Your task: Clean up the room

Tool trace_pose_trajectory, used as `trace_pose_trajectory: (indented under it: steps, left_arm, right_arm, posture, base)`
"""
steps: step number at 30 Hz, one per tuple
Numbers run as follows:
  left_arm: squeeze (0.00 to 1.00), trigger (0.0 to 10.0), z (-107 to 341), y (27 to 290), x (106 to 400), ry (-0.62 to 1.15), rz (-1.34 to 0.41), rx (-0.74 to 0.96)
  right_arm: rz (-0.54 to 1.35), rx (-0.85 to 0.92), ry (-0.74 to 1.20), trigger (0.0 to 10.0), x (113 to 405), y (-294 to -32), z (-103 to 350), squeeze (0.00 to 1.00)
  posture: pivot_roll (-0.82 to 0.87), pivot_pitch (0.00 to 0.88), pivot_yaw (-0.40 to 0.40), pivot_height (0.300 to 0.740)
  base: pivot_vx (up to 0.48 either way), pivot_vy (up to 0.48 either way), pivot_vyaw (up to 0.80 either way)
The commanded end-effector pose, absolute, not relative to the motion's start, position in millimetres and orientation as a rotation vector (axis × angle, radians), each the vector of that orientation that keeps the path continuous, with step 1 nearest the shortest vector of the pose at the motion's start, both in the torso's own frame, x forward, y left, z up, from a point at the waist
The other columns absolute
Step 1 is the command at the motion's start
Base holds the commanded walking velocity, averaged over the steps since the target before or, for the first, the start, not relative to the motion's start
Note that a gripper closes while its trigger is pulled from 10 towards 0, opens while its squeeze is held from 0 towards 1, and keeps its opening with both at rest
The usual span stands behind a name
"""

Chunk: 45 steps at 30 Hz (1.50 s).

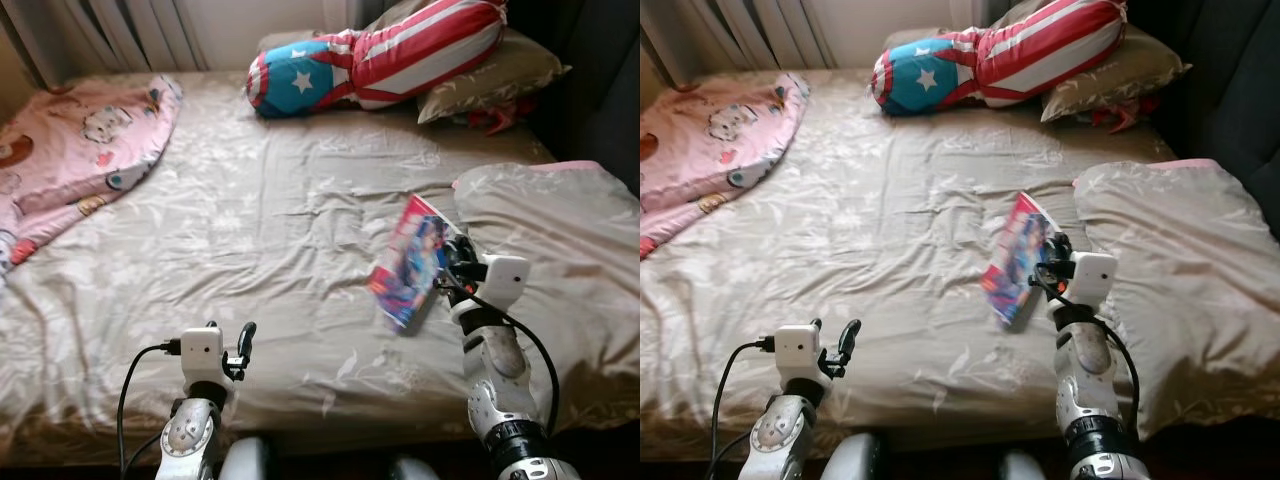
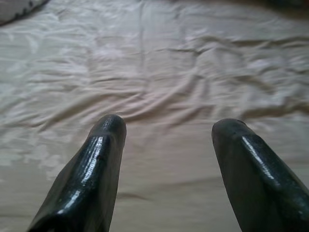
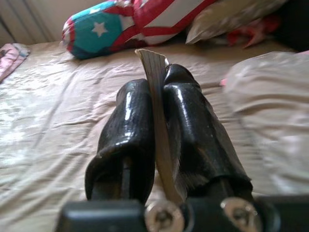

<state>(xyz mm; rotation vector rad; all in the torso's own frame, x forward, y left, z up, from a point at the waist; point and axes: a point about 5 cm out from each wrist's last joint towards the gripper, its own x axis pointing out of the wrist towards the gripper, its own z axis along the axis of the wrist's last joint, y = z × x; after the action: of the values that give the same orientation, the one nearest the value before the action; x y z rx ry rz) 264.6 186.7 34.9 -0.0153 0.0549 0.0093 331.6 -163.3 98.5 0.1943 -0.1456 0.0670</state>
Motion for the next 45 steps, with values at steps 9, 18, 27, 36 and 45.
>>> trace_pose_trajectory:
  steps: [9, 18, 27, 36, 45]
  left_arm:
    - [0.0, 10.0, 34, 186, 265, 0.06, 0.011, -0.022]
    - [0.0, 10.0, 37, 188, 265, 0.055, 0.008, -0.009]
    - [0.0, 10.0, 40, 195, 262, 0.043, 0.016, 0.025]
    - [0.0, 10.0, 37, 195, 252, 0.062, 0.002, 0.038]
    - [0.0, 10.0, 38, 195, 252, 0.075, -0.014, 0.047]
  right_arm:
    - [0.098, 0.238, -0.049, 10.0, 340, -154, 91, 0.0]
    - [0.22, 0.634, 0.031, 10.0, 362, -126, 102, 0.0]
    - [0.027, 0.888, 0.101, 10.0, 372, -139, 98, 0.0]
    - [-0.437, 0.921, 0.401, 10.0, 316, -188, 14, 0.0]
    - [-0.464, 0.895, 0.437, 10.0, 308, -189, 6, 0.0]
  posture:
    - [-0.06, 0.132, -0.003, 0.638]
    - [-0.02, 0.131, 0.006, 0.638]
    - [0.02, 0.139, 0.016, 0.638]
    - [0.05, 0.161, 0.038, 0.638]
    - [0.06, 0.164, 0.057, 0.638]
  base:
    - [0.088, 0.0, 0.0]
    - [0.0, 0.0, 0.0]
    - [0.0, 0.0, 0.0]
    - [0.0, 0.0, 0.0]
    - [0.0, 0.0, 0.0]
